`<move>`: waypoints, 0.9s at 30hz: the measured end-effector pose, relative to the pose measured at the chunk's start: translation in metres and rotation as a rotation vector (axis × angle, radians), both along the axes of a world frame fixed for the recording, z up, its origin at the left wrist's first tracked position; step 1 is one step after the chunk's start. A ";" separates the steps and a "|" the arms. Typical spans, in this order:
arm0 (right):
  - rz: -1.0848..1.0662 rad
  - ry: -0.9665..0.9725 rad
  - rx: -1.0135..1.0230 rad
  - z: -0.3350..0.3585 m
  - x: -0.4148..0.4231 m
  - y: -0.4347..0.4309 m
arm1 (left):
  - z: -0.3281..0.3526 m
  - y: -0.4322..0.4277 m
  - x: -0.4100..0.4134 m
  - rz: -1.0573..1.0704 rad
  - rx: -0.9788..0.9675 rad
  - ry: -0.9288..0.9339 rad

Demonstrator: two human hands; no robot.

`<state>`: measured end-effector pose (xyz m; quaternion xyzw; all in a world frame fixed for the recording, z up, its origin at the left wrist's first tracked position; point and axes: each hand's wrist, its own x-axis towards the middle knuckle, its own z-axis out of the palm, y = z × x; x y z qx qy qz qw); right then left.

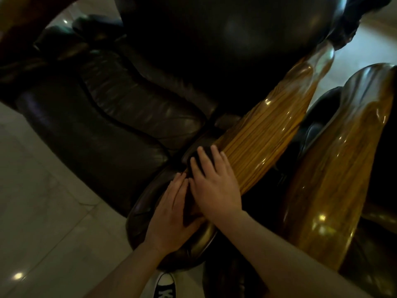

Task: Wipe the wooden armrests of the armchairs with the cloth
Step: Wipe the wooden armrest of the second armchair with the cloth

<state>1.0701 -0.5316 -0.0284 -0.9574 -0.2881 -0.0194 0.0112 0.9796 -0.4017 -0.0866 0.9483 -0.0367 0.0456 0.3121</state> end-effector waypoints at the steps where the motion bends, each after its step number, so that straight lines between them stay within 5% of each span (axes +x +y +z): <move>1: 0.034 0.025 -0.008 -0.003 -0.009 0.007 | 0.000 0.001 -0.006 0.041 -0.019 0.022; 7: 0.336 -0.017 -0.065 0.010 0.017 -0.028 | 0.002 -0.002 -0.025 0.150 -0.070 0.113; 15: -0.140 -0.141 0.114 0.026 0.061 -0.059 | 0.016 -0.014 -0.024 0.165 0.017 0.225; 27: 0.402 -0.051 0.123 0.006 -0.013 -0.016 | 0.036 -0.014 -0.022 0.219 0.051 0.335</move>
